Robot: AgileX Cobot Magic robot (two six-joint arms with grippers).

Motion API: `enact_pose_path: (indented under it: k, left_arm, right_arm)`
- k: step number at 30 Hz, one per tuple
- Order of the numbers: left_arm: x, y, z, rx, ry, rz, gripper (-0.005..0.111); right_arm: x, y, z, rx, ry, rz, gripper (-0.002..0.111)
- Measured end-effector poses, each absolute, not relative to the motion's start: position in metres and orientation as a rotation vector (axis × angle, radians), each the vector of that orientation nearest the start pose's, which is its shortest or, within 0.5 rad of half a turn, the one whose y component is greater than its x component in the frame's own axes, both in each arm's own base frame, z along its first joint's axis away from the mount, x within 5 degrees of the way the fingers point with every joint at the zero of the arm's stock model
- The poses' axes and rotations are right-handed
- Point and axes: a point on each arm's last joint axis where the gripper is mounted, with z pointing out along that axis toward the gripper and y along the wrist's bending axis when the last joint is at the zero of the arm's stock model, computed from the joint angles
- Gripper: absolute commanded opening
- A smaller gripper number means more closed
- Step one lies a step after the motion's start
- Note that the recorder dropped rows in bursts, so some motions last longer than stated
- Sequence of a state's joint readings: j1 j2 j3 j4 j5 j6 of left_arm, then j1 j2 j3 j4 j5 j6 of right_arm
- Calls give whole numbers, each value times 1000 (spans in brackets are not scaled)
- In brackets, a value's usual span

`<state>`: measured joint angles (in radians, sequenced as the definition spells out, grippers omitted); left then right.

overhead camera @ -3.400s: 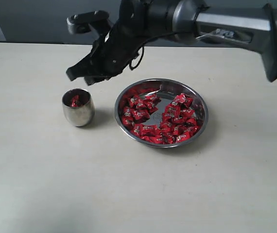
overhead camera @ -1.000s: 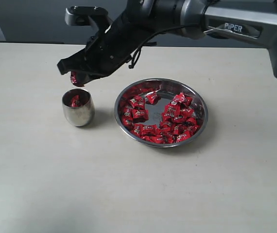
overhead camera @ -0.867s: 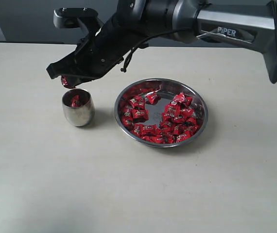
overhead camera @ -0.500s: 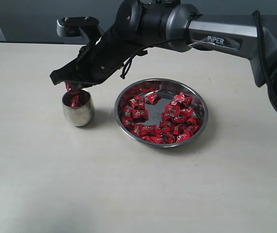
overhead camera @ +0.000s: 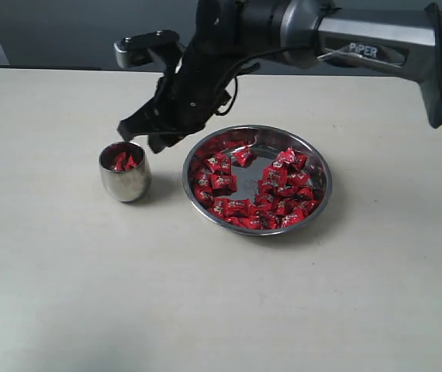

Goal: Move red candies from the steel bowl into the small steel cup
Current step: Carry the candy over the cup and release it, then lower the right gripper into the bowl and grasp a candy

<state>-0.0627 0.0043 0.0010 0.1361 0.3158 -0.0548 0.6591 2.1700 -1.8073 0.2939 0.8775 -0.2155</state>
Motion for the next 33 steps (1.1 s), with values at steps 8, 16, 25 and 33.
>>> enact_pose_path:
  k: [8,16,25,33]
  left_arm:
    - [54,0,184,94,1800,47,0]
    - [54,0,184,94,1800,47,0]
    - [54,0,184,94,1800,47,0]
    - [54,0,184,94,1800,47,0]
  right_arm:
    - [383,255,190,-917,2827,256,29]
    - [386,262,148,-936,2892,319,37]
    - [392,267,128,-904,2868,332,37]
    - [395,266,127,-910,2845,307,37]
